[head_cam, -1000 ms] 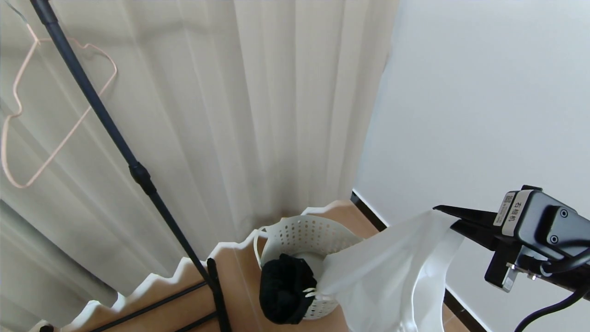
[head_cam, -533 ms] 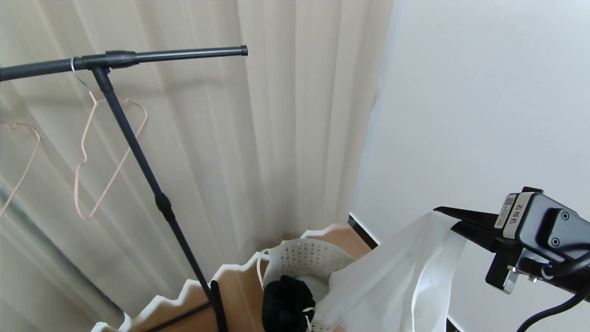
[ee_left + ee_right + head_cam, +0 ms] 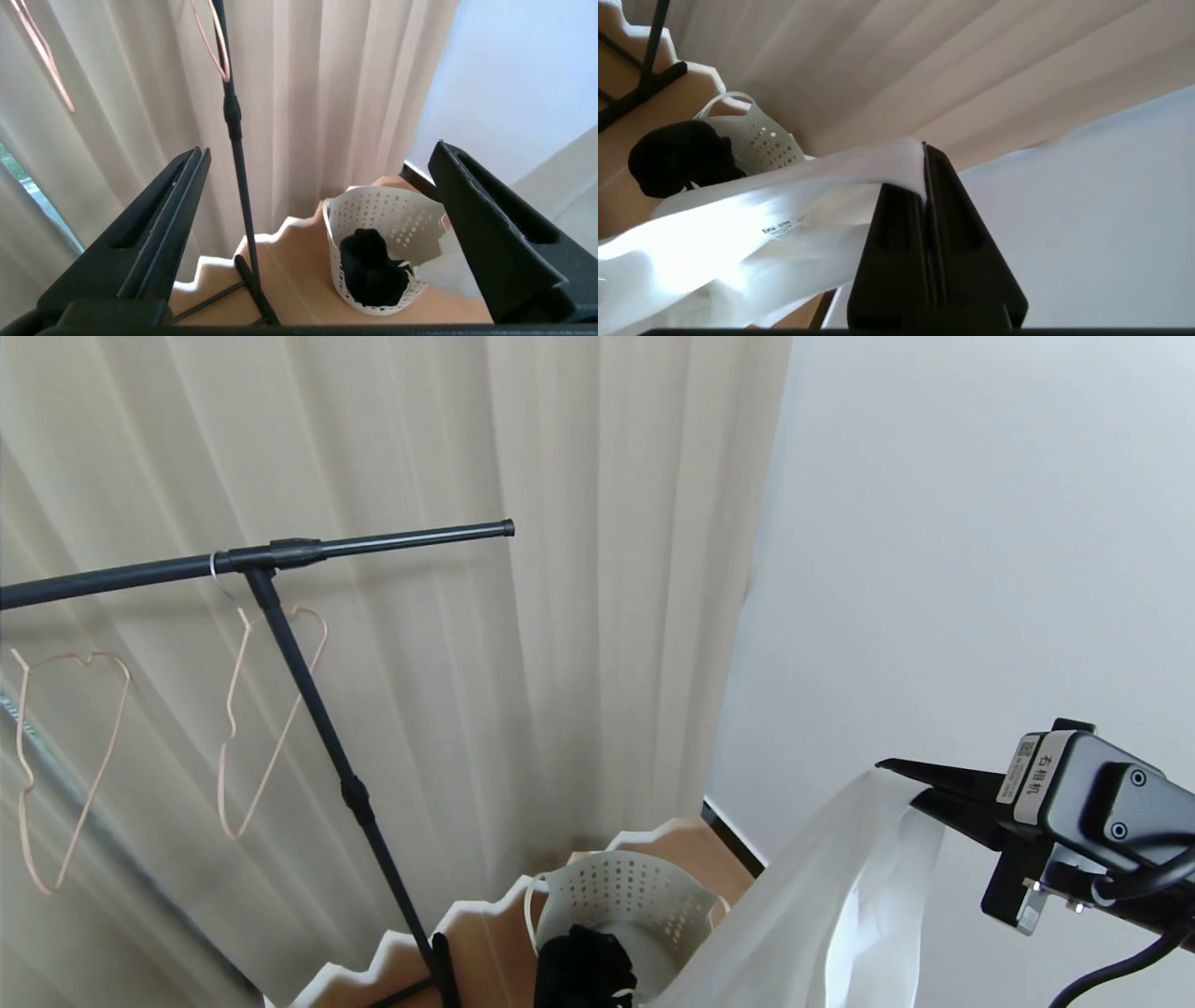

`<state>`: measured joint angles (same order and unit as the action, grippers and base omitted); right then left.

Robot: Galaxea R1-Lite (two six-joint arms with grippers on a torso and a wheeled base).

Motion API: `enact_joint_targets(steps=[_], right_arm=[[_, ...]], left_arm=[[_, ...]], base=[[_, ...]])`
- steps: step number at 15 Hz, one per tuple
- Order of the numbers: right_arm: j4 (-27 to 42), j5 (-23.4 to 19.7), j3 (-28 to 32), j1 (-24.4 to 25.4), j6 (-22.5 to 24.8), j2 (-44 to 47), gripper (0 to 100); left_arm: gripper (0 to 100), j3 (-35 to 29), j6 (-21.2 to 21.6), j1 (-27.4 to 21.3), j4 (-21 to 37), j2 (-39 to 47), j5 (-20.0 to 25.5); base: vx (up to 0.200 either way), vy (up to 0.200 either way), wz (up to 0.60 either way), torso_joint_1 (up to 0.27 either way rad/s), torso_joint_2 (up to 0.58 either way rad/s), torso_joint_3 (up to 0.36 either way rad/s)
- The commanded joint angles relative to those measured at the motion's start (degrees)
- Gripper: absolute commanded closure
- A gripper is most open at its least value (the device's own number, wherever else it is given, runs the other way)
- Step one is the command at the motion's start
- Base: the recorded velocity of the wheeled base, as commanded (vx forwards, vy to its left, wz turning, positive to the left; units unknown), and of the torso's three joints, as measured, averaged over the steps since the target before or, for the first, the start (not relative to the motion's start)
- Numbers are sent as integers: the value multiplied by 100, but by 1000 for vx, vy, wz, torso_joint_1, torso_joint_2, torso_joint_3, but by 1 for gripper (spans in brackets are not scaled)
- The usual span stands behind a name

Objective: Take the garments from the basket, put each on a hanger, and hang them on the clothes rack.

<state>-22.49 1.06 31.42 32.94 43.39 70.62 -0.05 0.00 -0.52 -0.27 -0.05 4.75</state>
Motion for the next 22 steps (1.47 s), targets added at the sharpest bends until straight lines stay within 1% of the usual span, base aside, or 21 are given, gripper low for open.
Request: enact_joint_targets(steps=[1, 10, 13, 16, 22], right_arm=[[-1, -9, -4, 2, 3, 22, 100], [-1, -9, -13, 2, 12, 83, 100], [-10, -9, -65, 2, 12, 48, 100], [-10, -18, -83, 2, -6, 31, 100], [-10, -9, -109, 2, -6, 31, 100]], left_arm=[[0, 5, 0, 0, 0, 5, -1], [0, -4, -9, 0, 18, 5, 8], [0, 5, -9, 0, 0, 5, -1], [0, 5, -9, 0, 0, 5, -10], [0, 5, 0, 0, 0, 5, -1]], base=[[0, 0, 0, 207, -461, -256], [0, 0, 0, 168, -378, -212], [0, 0, 0, 163, -362, -310], [0, 0, 0, 36, -71, -89], [0, 0, 600, 8, -4, -10]])
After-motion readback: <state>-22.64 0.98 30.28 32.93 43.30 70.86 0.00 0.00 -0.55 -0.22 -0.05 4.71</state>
